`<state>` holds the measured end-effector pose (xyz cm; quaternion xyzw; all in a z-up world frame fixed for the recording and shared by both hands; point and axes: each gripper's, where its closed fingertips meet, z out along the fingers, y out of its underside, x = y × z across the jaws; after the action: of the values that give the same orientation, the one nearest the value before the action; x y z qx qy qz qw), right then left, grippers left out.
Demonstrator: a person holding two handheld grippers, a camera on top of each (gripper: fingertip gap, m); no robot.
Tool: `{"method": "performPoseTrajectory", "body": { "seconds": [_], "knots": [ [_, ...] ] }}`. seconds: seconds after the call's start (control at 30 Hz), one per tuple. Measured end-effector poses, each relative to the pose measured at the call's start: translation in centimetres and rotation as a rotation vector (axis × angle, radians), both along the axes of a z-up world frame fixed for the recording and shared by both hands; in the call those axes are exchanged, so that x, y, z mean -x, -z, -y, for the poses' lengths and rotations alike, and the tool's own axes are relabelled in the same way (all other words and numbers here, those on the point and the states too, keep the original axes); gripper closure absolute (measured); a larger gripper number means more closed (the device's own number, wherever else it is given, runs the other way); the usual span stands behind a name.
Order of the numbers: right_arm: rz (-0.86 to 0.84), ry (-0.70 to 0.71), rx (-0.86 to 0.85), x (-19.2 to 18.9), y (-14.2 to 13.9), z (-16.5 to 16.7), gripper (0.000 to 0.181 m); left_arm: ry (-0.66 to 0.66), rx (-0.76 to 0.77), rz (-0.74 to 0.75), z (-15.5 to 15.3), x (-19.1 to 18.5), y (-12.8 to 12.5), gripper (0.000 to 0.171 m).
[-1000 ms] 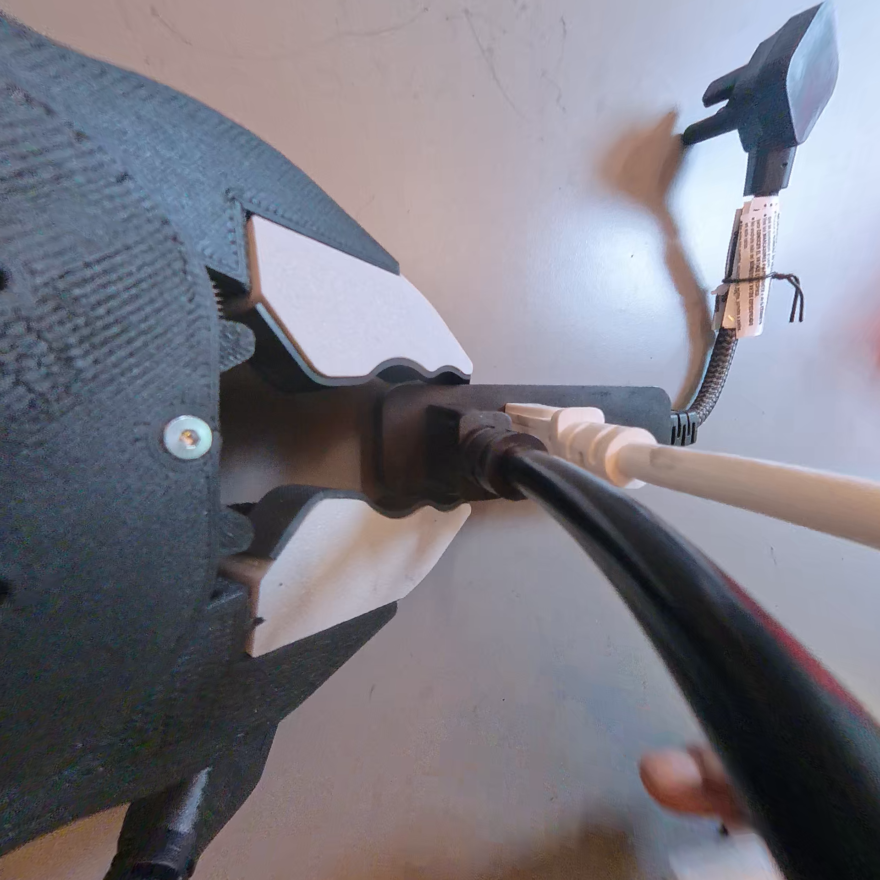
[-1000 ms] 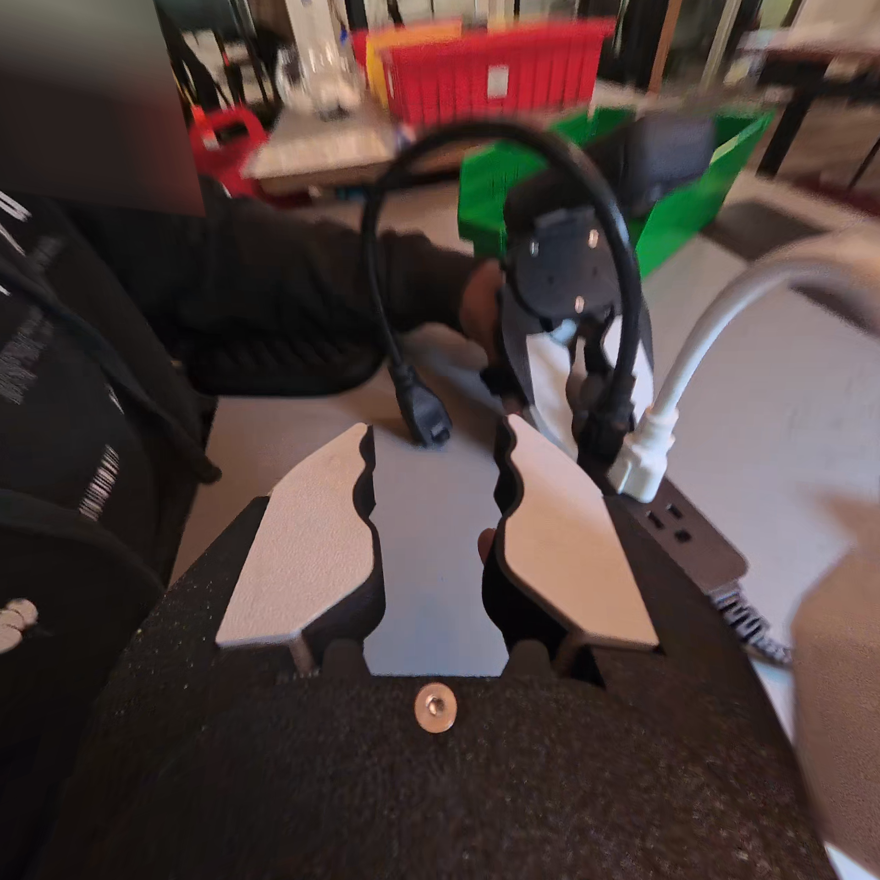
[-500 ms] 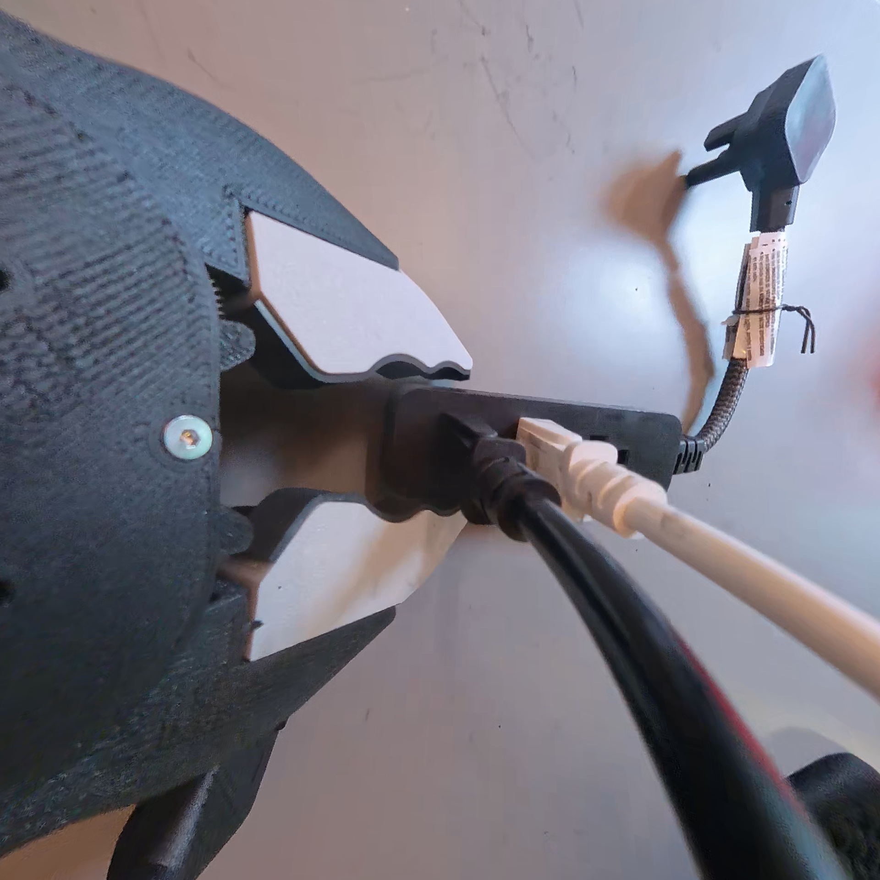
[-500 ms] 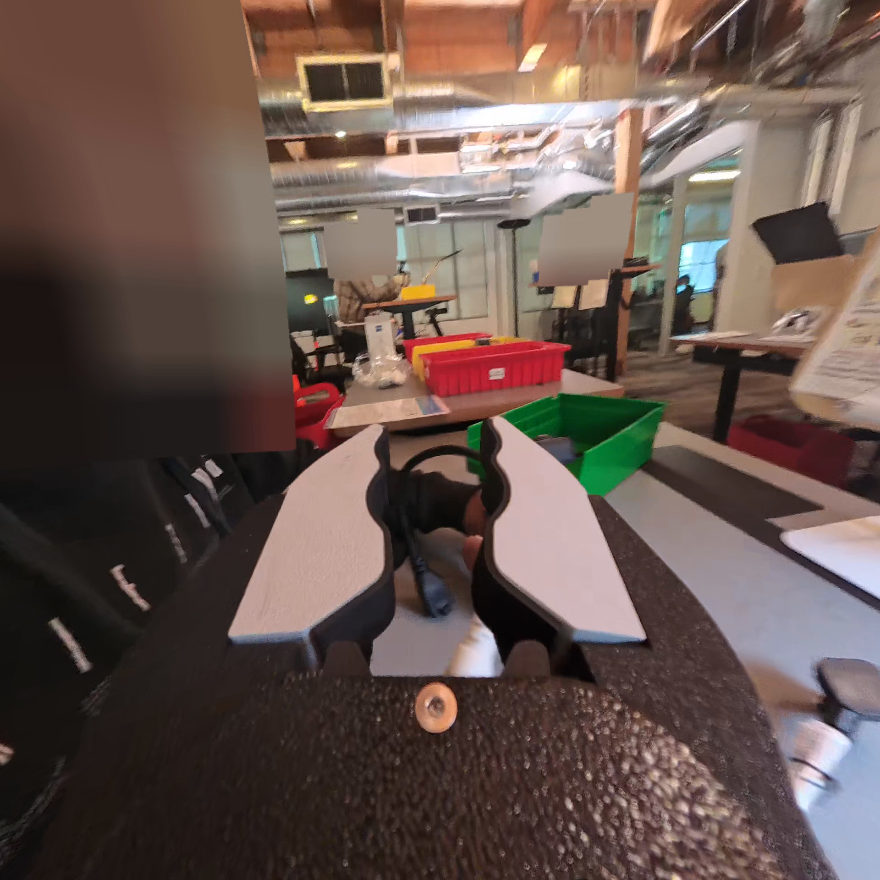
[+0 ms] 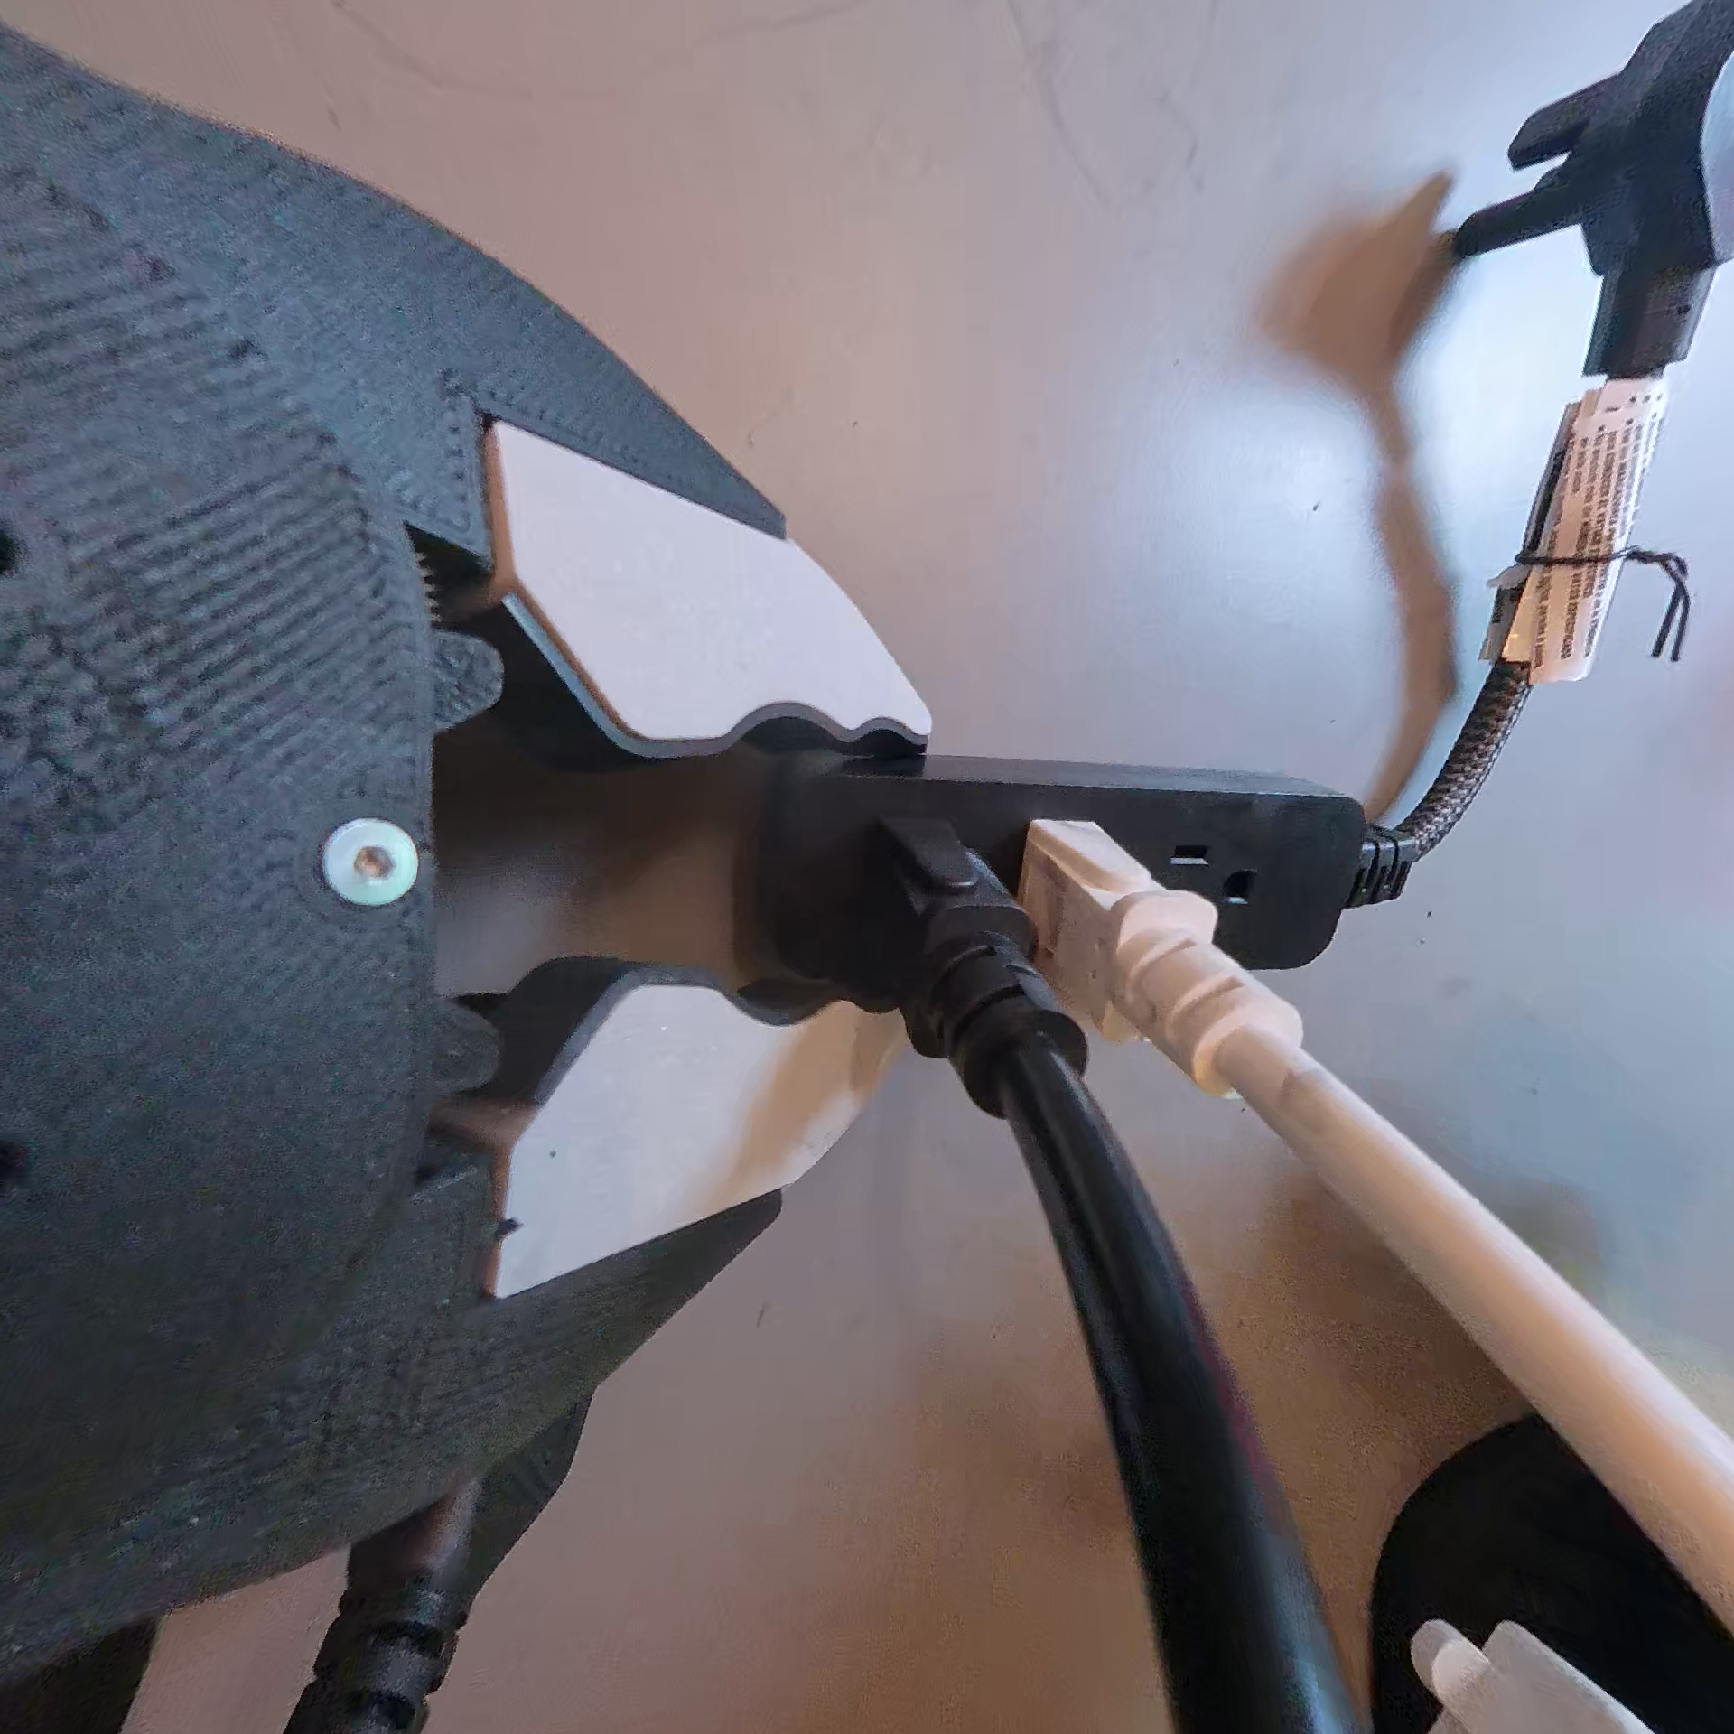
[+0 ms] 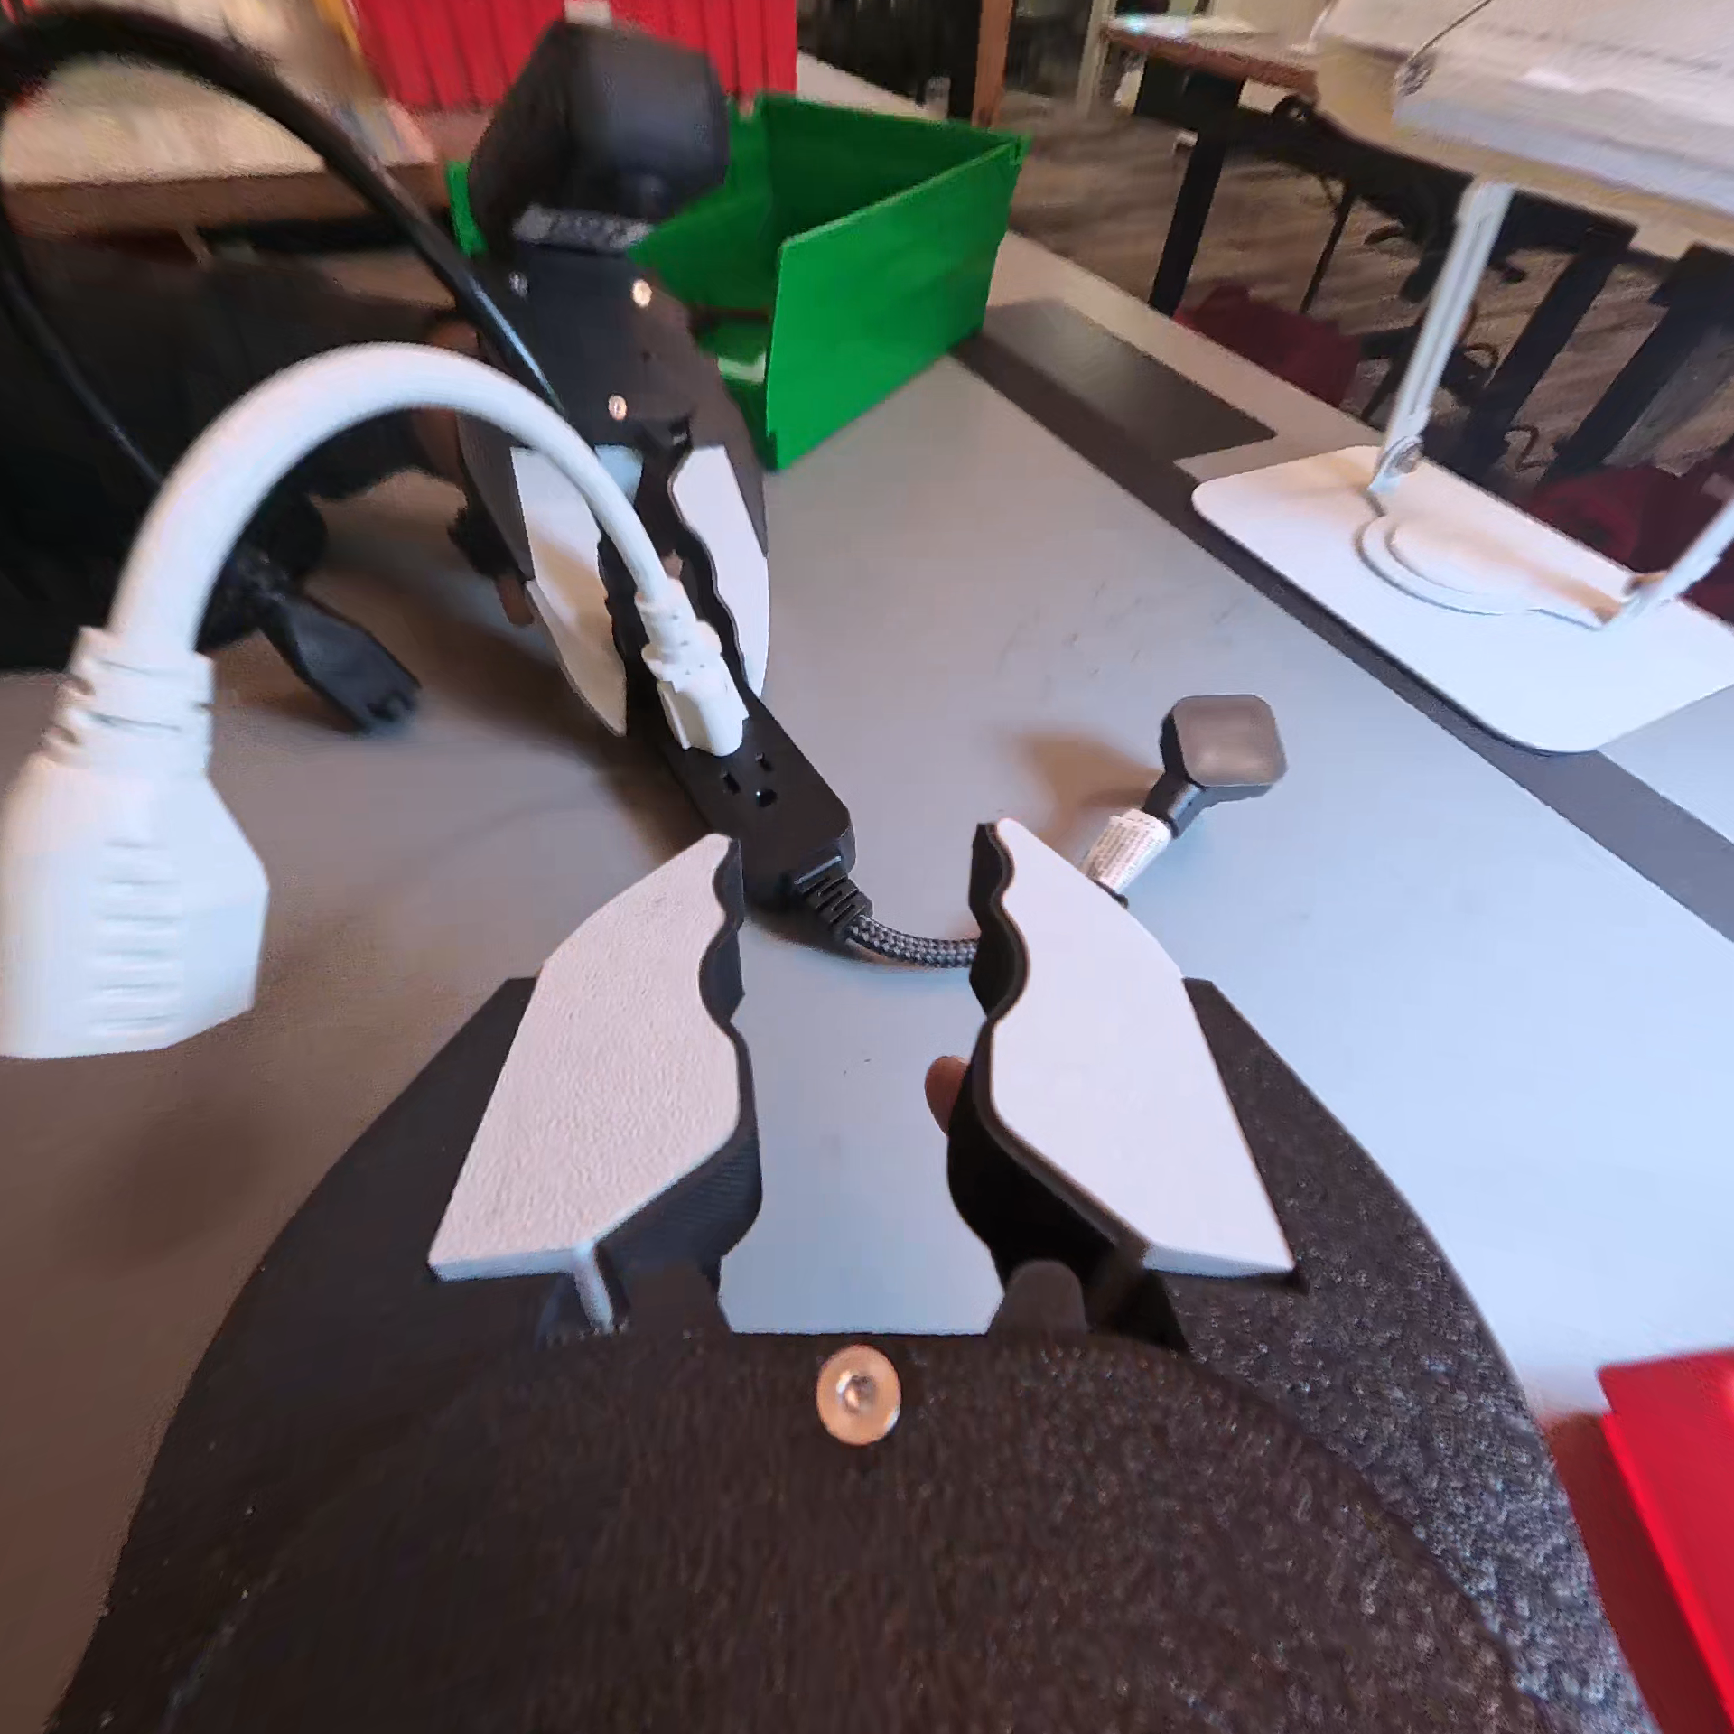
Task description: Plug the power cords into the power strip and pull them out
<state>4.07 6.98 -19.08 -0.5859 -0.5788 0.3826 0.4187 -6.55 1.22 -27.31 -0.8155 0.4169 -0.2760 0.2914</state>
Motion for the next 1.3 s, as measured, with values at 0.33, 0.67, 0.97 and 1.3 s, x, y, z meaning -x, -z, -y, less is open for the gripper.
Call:
{"method": "performPoseTrajectory", "body": {
  "seconds": [0.33,0.67,0.97,1.3],
  "knots": [
    [0.027,-0.03,-0.018,1.4,1.2,0.8,0.127,-0.025,-0.086,-0.036,-0.7,0.6,-0.2,0.114],
    [0.018,-0.014,-0.026,0.8,1.3,0.6,0.127,-0.041,-0.186,-0.048,-0.2,2.1,-2.3,0.113],
    [-0.035,0.014,-0.022,0.3,0.4,0.3,0.128,-0.288,-0.376,-0.035,-0.1,9.5,-8.5,0.118],
    [-0.105,0.008,-0.049,0.0,-2.0,0.9,0.127,-0.704,-0.175,-0.289,-0.8,28.9,-12.8,0.129]
  ]
}}
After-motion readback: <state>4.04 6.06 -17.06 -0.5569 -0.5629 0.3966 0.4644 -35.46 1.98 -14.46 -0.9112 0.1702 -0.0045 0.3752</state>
